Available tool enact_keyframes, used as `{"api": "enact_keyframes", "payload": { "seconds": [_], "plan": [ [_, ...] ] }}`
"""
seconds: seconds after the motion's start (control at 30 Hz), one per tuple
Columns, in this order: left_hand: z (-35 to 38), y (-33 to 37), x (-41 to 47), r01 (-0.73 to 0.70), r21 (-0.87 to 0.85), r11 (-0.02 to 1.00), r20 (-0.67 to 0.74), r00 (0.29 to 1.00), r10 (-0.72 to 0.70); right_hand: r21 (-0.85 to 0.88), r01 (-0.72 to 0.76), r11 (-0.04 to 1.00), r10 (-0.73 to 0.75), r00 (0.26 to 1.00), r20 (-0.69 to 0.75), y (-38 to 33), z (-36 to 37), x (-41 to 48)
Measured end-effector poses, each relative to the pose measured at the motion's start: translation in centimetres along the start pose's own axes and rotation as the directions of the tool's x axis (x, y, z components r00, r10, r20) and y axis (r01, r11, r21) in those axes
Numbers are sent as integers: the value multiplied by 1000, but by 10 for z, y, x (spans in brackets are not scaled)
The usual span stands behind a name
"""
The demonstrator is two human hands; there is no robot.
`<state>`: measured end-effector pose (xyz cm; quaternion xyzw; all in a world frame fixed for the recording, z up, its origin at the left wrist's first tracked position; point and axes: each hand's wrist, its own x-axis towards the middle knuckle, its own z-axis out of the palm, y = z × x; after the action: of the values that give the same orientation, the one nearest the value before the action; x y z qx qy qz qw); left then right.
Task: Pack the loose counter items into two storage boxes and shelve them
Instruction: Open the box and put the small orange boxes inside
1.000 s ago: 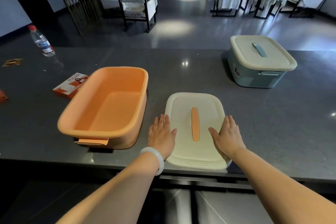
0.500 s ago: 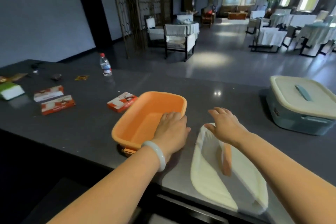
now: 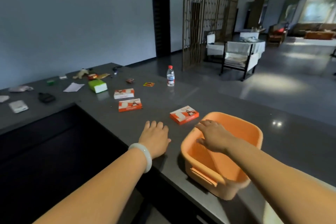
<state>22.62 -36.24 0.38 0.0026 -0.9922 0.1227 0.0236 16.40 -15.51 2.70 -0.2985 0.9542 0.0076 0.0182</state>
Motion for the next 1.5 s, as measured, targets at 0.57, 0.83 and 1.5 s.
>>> {"api": "enact_keyframes", "payload": {
  "seconds": [0.57,0.83,1.5],
  "plan": [
    [83,-199,72,19,-32,999,104,994,-16,194,-67,979,28,980,198,-96,34,206],
    [126,-190,146,-52,-127,991,168,983,73,228,-43,973,-22,962,273,-52,57,263],
    [219,-176,267,83,-358,930,401,913,73,130,54,990,-98,927,361,45,105,383]
  ]
}}
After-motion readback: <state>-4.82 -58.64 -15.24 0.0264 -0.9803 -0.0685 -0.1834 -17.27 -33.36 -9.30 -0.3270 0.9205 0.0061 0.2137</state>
